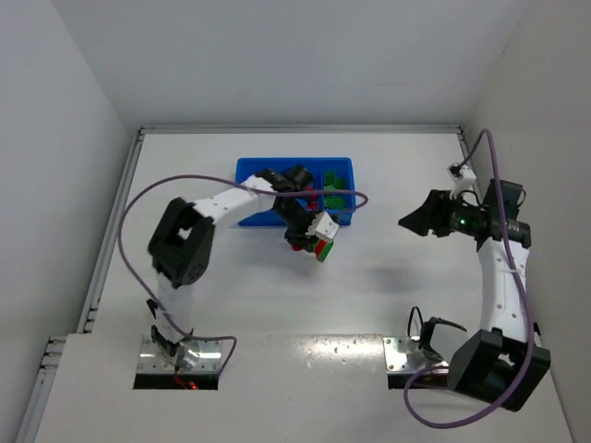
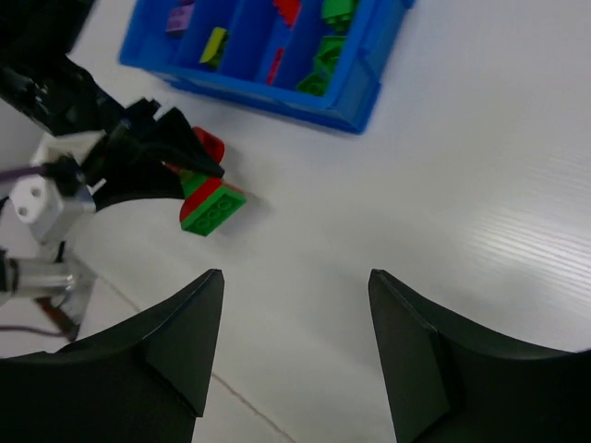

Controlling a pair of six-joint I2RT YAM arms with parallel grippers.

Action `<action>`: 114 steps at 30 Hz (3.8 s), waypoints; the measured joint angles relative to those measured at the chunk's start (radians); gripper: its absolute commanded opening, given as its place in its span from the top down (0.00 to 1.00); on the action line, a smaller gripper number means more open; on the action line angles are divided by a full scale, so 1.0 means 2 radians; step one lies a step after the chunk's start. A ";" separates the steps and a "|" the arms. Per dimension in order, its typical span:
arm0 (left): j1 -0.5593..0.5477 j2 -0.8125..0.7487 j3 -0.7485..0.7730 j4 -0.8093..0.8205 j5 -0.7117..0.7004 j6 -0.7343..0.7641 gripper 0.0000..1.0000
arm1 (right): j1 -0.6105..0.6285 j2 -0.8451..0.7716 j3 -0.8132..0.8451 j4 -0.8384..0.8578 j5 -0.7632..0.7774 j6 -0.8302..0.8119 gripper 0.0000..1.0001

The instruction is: Sort the legos into containers by color

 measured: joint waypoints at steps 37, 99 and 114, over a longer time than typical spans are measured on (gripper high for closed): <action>-0.071 -0.288 -0.155 0.243 -0.217 -0.590 1.00 | 0.245 0.254 0.040 0.277 -0.169 0.380 0.37; -0.020 -0.258 -0.284 0.243 -0.259 -0.632 1.00 | 0.177 0.326 0.163 0.293 -0.176 0.375 1.00; -0.017 -0.162 -0.261 0.244 -0.260 -0.620 0.23 | 0.129 0.246 0.120 0.224 -0.165 0.306 1.00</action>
